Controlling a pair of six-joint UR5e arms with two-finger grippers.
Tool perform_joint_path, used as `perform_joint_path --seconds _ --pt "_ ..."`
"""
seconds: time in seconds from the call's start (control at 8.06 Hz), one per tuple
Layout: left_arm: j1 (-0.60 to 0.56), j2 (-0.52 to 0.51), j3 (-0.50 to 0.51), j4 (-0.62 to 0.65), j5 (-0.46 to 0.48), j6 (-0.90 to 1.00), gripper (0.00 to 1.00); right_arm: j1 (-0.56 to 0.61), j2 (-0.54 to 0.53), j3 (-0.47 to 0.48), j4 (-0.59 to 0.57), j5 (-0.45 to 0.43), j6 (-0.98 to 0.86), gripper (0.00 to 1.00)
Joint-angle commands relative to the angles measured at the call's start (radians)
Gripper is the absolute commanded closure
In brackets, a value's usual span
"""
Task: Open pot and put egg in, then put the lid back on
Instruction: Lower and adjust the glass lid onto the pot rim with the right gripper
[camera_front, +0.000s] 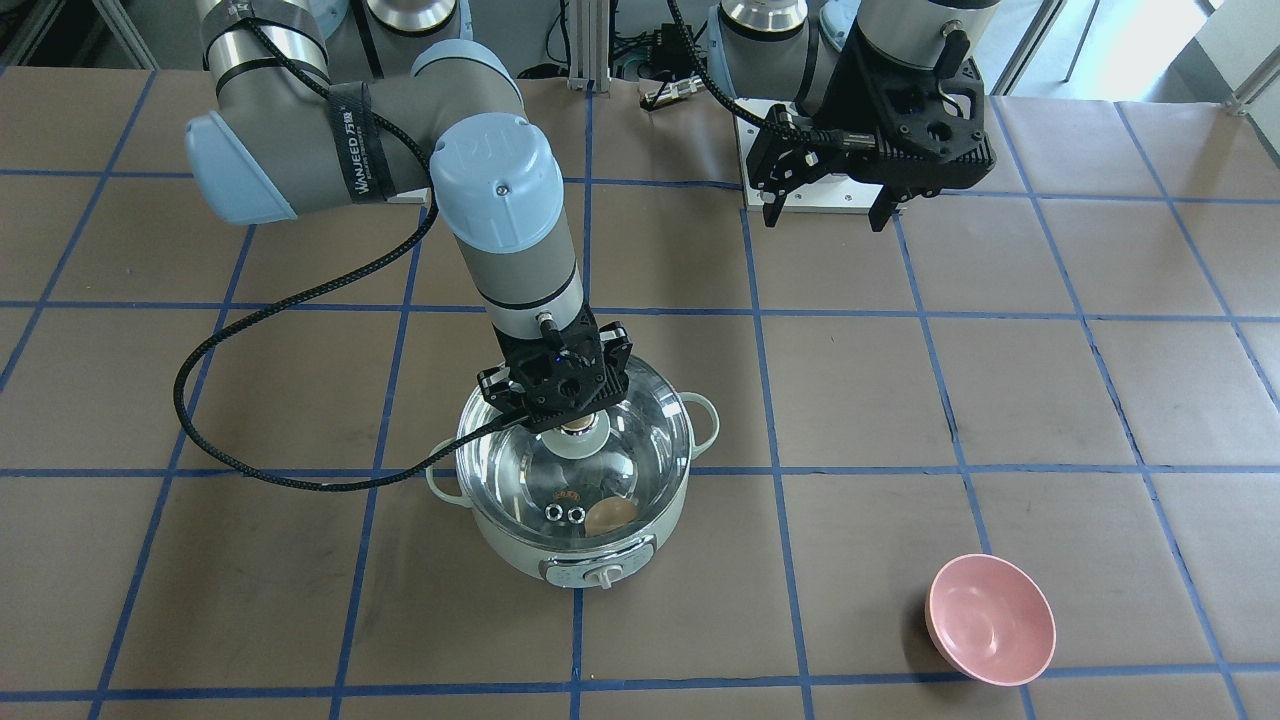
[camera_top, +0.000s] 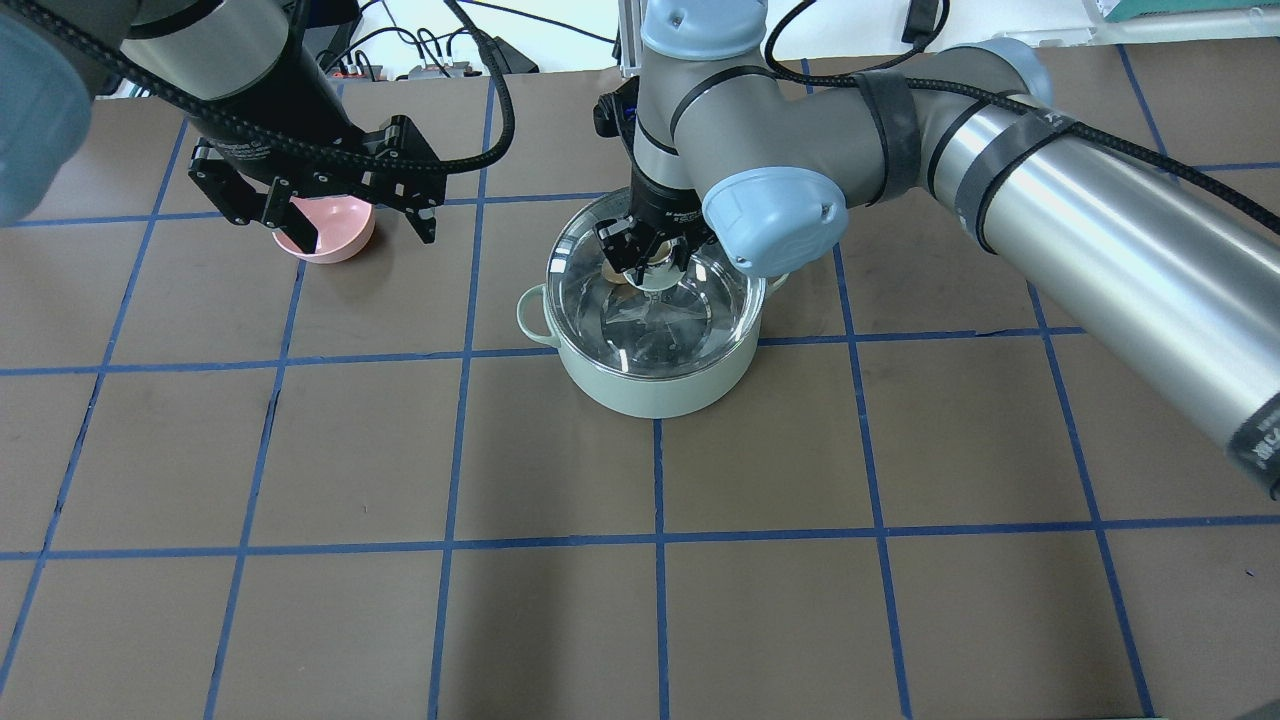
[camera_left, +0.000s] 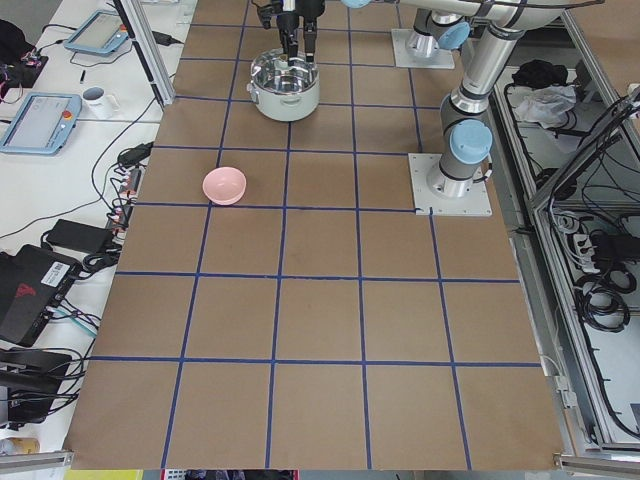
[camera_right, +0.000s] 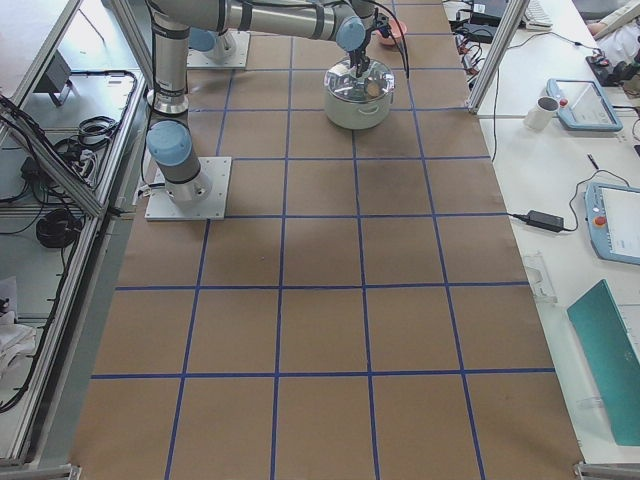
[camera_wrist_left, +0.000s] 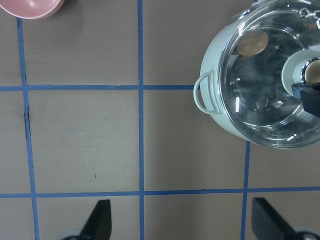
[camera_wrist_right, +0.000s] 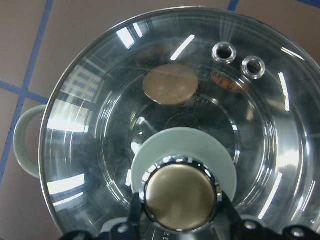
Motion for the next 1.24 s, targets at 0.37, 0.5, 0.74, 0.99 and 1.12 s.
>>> perform_joint_path --seconds 0.37,0.5,0.74,0.99,1.12 --pt "0.0 0.0 0.0 0.0 -0.001 -0.001 0.0 -0.001 -0.007 -0.006 0.037 -0.003 0.001 0.01" --pt "0.0 0.0 0.0 0.0 -0.001 -0.001 0.0 -0.001 -0.031 -0.021 0.114 -0.003 0.001 0.0" --pt "0.0 0.0 0.0 0.0 -0.001 -0.001 0.0 -0.001 -0.087 -0.027 0.188 -0.005 0.001 0.0" --pt "0.0 0.0 0.001 0.0 -0.001 -0.001 0.0 -0.026 -0.087 -0.031 0.198 -0.006 0.001 0.0" --pt "0.0 0.0 0.0 0.0 -0.001 -0.001 0.0 -0.076 -0.096 -0.047 0.202 -0.021 0.001 0.0"
